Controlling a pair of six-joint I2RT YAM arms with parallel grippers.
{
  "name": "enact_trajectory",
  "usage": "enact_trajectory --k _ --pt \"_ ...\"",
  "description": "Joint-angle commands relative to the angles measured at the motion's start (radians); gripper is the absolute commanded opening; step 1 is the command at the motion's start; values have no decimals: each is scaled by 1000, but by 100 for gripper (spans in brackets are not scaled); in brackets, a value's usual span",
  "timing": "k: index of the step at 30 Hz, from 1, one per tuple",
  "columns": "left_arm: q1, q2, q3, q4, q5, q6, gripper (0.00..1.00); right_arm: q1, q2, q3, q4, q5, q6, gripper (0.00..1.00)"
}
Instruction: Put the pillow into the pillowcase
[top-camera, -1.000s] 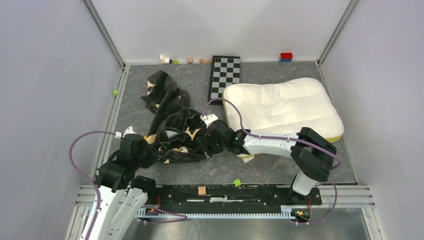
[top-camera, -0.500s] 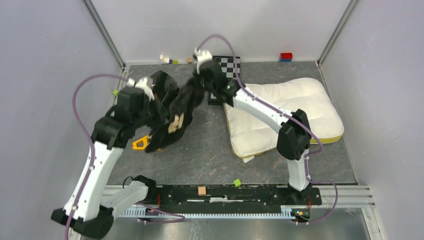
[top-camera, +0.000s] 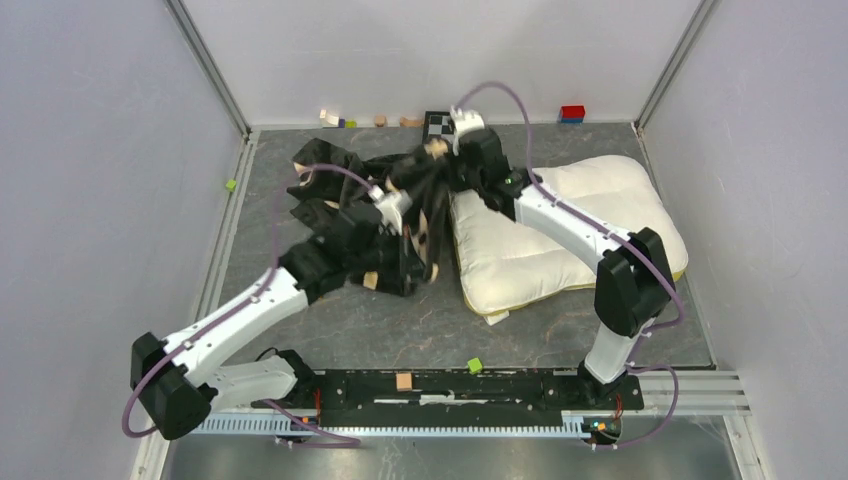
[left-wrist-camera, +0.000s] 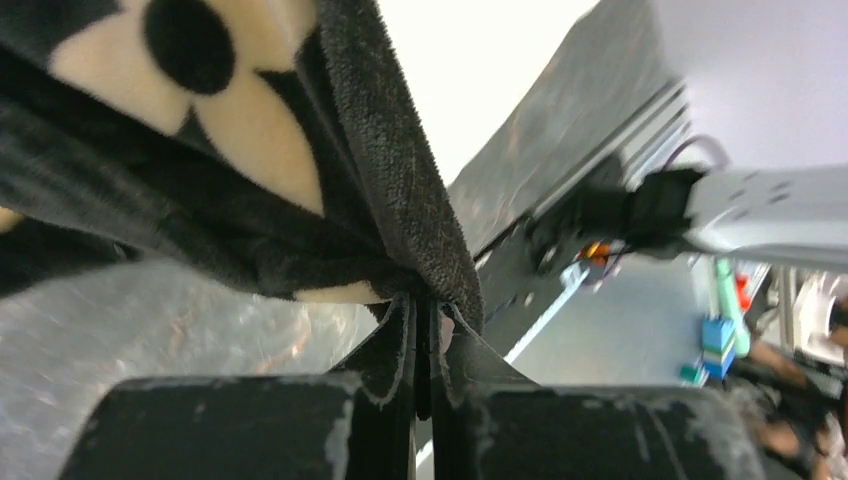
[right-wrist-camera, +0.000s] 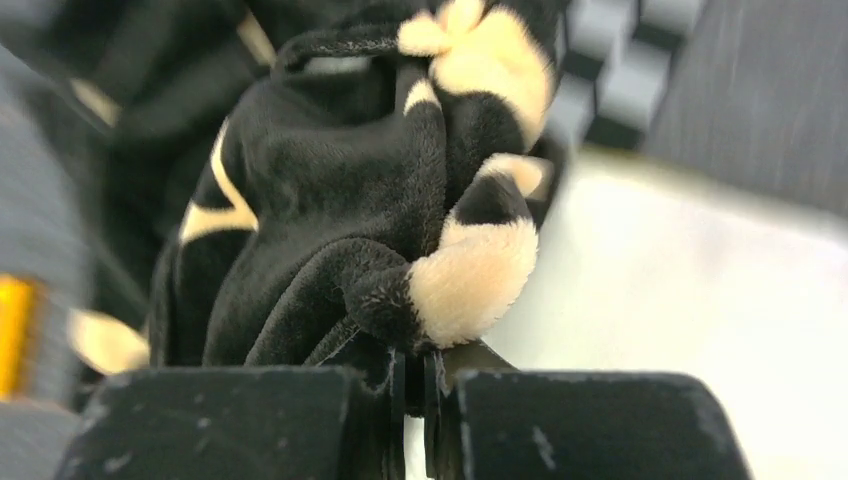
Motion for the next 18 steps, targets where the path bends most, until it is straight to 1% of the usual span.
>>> enact_trajectory --k 1,3,5,6,9,11,13,14,16,18 --pt "-153 3 -192 95 180 -150 2 -129 -88 -299 93 113 64 1" --pt "-171 13 -268 139 158 -175 2 -148 -125 -385 79 119 83 11" --pt "-173 22 -305 155 129 -189 2 -155 -166 -459 79 106 88 30" --pt "-173 23 -309 146 106 -193 2 -155 -193 -493 89 91 91 42" --pt "-173 6 -279 46 -7 -189 2 -155 -266 -577 127 23 94 65" --pt "-173 -18 -264 -31 -111 -193 2 -155 -295 -598 121 19 96 75" --pt "-172 -28 -261 -93 -199 -212 2 -156 -312 -595 98 -7 94 82" --pt "-171 -27 -260 -113 -231 -218 2 -154 -322 -593 87 -25 92 91" --pt "-164 -15 -251 -133 -265 -227 2 -150 -351 -591 55 -13 84 96" --pt "-146 11 -221 -153 -301 -225 2 -145 -384 -582 16 13 69 98"
